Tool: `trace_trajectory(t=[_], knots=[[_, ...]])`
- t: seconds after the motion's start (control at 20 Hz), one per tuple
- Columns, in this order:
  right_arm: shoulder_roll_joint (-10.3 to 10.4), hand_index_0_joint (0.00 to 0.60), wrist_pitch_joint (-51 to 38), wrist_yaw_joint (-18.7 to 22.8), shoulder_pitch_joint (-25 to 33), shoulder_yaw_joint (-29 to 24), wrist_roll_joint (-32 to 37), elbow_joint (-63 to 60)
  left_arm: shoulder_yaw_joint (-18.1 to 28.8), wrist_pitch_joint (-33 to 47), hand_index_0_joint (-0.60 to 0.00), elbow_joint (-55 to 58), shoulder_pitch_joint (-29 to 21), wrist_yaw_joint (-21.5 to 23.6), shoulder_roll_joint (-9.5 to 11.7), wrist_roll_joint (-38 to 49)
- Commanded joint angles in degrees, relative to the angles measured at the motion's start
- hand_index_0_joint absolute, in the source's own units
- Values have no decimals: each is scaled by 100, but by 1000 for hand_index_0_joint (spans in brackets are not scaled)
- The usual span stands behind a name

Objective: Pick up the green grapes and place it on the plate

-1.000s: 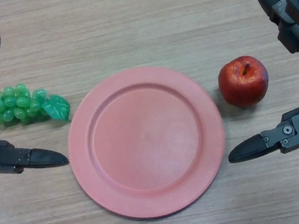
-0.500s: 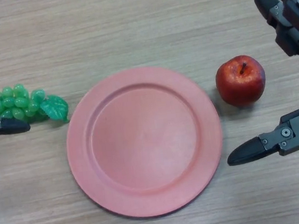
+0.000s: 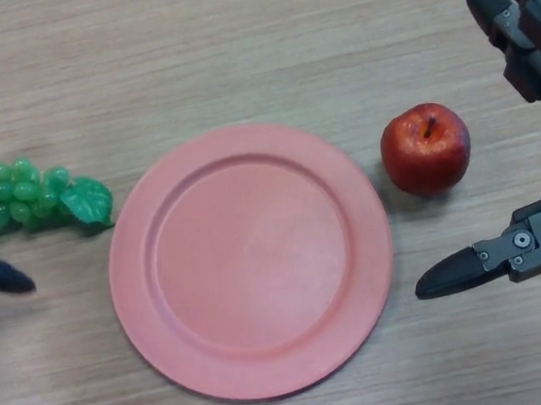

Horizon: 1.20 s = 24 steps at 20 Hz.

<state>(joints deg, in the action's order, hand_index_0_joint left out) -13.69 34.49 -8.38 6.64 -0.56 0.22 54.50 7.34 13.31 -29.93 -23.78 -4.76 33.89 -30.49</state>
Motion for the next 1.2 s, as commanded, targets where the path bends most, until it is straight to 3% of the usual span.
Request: trace_trajectory(t=[0.05,0.25,0.3,0.45,0.5,0.55,0.65,0.9,1.0,1.1,1.15,1.2], knots=[[-126,0,-572,48,92,-459,391,303,397,544,0,-225,-454,529,397,-176],[-158,0,-652,86,55,-482,391,235,241,757,0,-749,-664,618,347,-285],[-159,0,-651,87,57,-482,390,233,237,758,-49,-757,-666,624,345,-290],[-172,0,-632,92,82,-498,390,234,254,757,-449,-908,-769,731,298,-172],[-177,0,-637,93,86,-500,386,235,242,763,-549,-1043,-850,964,282,-189],[-176,0,-651,86,81,-517,399,237,177,809,-600,-1259,-955,1302,288,-292],[-171,0,-643,95,79,-535,426,242,155,841,-600,-1415,-971,1597,317,-383],[-176,0,-736,94,-7,-520,365,280,376,737,-600,-856,-755,1568,448,-162],[-180,0,-744,82,-26,-496,309,299,586,391,-600,95,-456,1339,459,58],[-149,0,-785,88,-56,-457,263,293,843,-140,-600,1479,-68,911,397,290],[-138,0,-799,92,-85,-422,214,306,1001,-439,-600,2507,247,397,311,528],[-138,0,-766,90,-77,-414,193,321,1069,-527,-600,2878,330,299,259,532]])
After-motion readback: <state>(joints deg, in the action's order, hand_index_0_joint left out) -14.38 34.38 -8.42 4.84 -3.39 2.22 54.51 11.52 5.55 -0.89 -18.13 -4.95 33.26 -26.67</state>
